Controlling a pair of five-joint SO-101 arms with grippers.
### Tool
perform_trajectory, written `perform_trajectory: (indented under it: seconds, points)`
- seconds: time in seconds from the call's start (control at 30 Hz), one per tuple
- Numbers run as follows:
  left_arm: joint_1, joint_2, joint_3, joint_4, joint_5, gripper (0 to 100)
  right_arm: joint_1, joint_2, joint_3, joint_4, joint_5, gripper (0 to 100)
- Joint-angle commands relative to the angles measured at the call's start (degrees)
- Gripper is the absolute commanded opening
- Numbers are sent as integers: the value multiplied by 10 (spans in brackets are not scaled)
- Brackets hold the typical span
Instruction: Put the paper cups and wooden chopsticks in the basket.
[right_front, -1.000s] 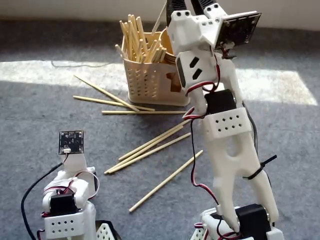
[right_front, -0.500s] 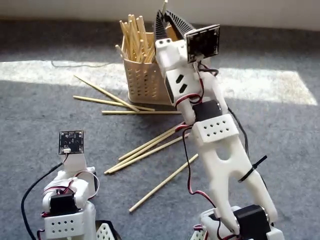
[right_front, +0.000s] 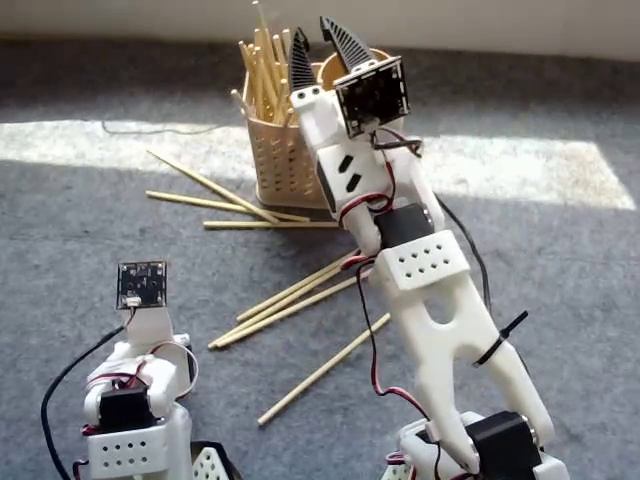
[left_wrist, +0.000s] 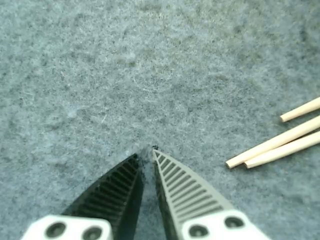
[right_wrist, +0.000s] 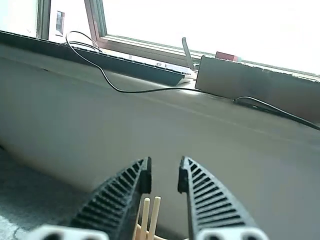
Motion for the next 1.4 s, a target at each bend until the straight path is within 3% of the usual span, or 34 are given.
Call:
perform_trajectory:
  seconds: [0.0,0.17,0.33,0.63,0.9,1.03,1.37]
  points:
    - [-3,-5,11,2,-3,7,-7,-58,0,-11,8,102]
    - [-3,-5,11,2,-3,7,-28,-153,44,32,8,94]
    - [-3,-5,11,2,-3,7,-33,-245,92,107,8,3]
    - [-3,-5,11,2,-3,7,-30,-364,153,263,8,5]
    - [-3,-5,11,2,-3,7,-3,-379,153,431,3,5]
    - [-3,-5,11,2,-3,7,34,-378,151,502,-91,5]
    - [-3,-5,11,2,-3,7,39,-375,153,685,-192,10]
